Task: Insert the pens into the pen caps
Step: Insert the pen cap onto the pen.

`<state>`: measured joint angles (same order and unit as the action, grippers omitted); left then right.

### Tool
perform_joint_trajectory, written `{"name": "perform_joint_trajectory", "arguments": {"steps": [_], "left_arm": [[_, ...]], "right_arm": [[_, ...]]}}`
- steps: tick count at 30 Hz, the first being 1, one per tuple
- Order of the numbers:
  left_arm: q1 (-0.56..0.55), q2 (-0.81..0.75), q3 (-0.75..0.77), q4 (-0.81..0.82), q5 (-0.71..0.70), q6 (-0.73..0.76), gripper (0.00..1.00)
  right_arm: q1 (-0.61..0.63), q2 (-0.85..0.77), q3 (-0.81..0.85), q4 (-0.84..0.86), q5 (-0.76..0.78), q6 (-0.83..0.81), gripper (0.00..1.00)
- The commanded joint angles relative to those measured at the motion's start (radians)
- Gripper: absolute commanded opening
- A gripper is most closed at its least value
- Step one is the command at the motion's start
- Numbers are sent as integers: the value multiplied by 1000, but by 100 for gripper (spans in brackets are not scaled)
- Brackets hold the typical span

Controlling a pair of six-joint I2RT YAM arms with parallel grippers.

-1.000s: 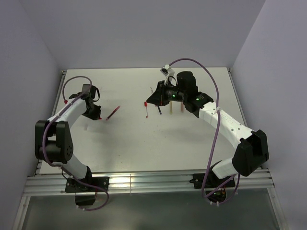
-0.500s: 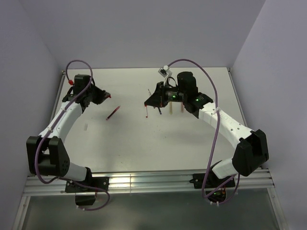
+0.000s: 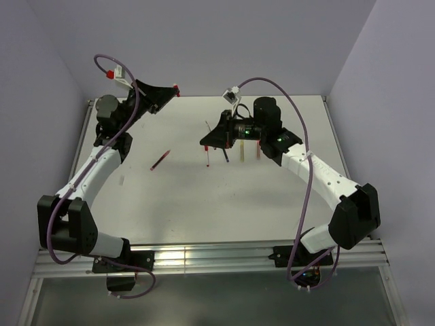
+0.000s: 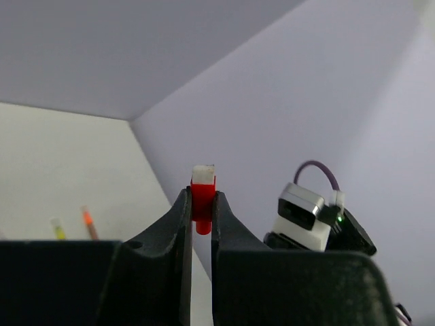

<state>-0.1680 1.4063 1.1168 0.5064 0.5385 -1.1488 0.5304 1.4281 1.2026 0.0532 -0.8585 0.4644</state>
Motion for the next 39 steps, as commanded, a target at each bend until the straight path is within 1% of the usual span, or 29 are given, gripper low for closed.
{"name": "perform_joint_trajectory", "arguments": {"steps": [1, 5, 9, 10, 16, 20, 30, 33, 39], "left_arm": [[-39, 26, 43, 271, 123, -42, 0], [-80, 19, 75, 257, 159, 24, 0], [-108, 0, 18, 380, 156, -29, 0], [-117, -3, 12, 380, 155, -25, 0], [-160, -13, 26, 316, 152, 37, 0], [-179, -3, 38, 304, 153, 44, 0], [-188, 0, 38, 284, 153, 64, 0], [-188, -6, 40, 253, 141, 80, 0], [-186, 11, 52, 253, 147, 84, 0]], "right_arm": [[8, 0, 86, 63, -11, 25, 0], [10, 18, 138, 74, 9, 46, 0], [10, 49, 178, 74, 30, 65, 0], [11, 61, 187, 74, 29, 65, 0], [13, 69, 193, 100, 33, 80, 0], [14, 61, 183, 112, 38, 91, 0], [13, 48, 183, 93, 59, 79, 0], [11, 48, 183, 88, 55, 76, 0], [13, 51, 187, 85, 42, 80, 0]]}}
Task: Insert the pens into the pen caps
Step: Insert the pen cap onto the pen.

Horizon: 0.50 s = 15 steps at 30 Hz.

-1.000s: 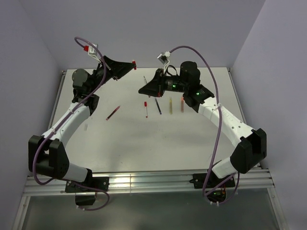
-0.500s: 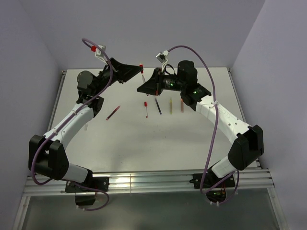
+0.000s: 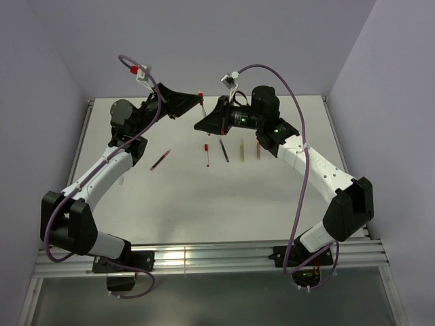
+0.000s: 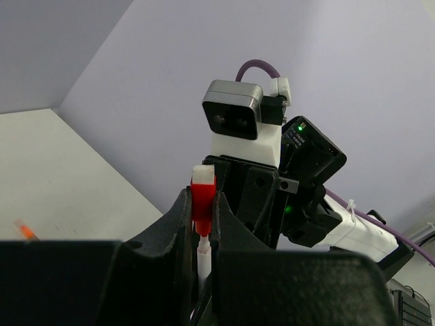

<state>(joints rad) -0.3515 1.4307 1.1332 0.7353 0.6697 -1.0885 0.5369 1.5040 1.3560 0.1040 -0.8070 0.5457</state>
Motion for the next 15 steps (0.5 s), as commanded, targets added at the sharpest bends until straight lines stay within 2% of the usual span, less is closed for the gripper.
{"name": "perform_joint_trajectory", "arguments": {"steps": [1, 15], "left_arm": [[-4, -6, 42, 26, 18, 18, 0], [-15, -1, 25, 55, 47, -2, 0]], "right_arm": [[6, -27, 34, 33, -5, -3, 0], [2, -44, 28, 34, 49, -1, 0]]}}
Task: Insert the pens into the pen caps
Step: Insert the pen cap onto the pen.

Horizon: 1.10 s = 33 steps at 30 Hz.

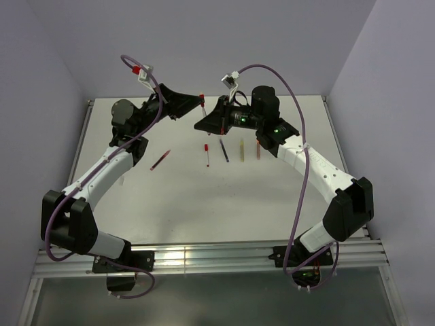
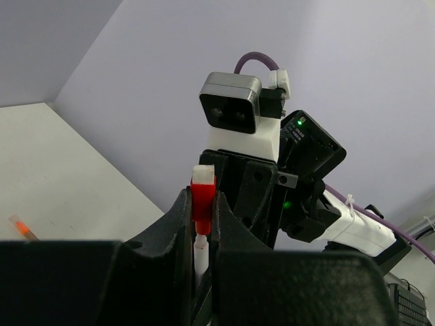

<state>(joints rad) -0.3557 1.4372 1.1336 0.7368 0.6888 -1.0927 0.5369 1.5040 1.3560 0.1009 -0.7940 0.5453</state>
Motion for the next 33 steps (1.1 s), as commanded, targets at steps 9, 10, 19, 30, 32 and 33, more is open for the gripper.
{"name": "perform_joint_trajectory", "arguments": {"steps": [9, 10, 19, 30, 32, 33], "left_arm": [[-77, -52, -47, 62, 23, 4, 0], [-77, -58, -55, 64, 23, 7, 1], [-114, -129, -93, 13, 54, 80, 0], [-219, -193, -94, -217, -12, 292, 0], [-244, -196, -94, -275, -52, 323, 0], [-253, -201, -90, -296, -69, 352, 0]], "right_arm": [[-11, -100, -49, 123, 121, 24, 0], [-11, -108, -55, 128, 128, 24, 0], [-15, -131, -84, 157, 171, 2, 0], [-15, -172, -57, 65, 282, -116, 0], [-15, -180, -46, 53, 312, -130, 0], [-15, -180, -32, 39, 325, -142, 0]]}}
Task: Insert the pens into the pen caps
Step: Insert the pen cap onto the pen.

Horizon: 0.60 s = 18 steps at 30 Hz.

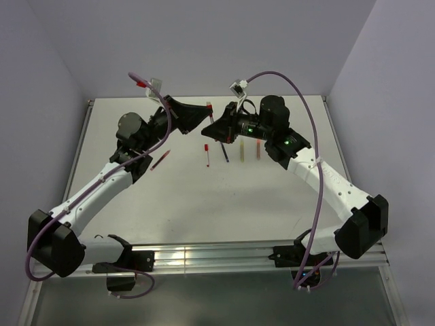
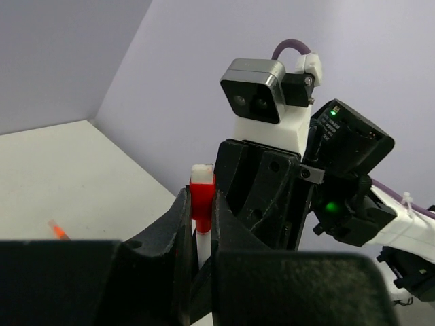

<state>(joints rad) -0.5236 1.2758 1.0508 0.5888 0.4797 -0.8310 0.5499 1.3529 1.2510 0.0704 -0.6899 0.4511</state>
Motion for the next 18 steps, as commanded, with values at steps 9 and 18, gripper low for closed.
{"name": "perform_joint_trajectory", "arguments": {"steps": [9, 18], "left_arm": [[-206, -33, 14, -300, -113, 174, 0], [-297, -3, 57, -368, -328, 164, 0]], "right_arm": [[-24, -20, 149, 13, 343, -98, 0], [-1, 3, 229, -38, 467, -146, 0]]}}
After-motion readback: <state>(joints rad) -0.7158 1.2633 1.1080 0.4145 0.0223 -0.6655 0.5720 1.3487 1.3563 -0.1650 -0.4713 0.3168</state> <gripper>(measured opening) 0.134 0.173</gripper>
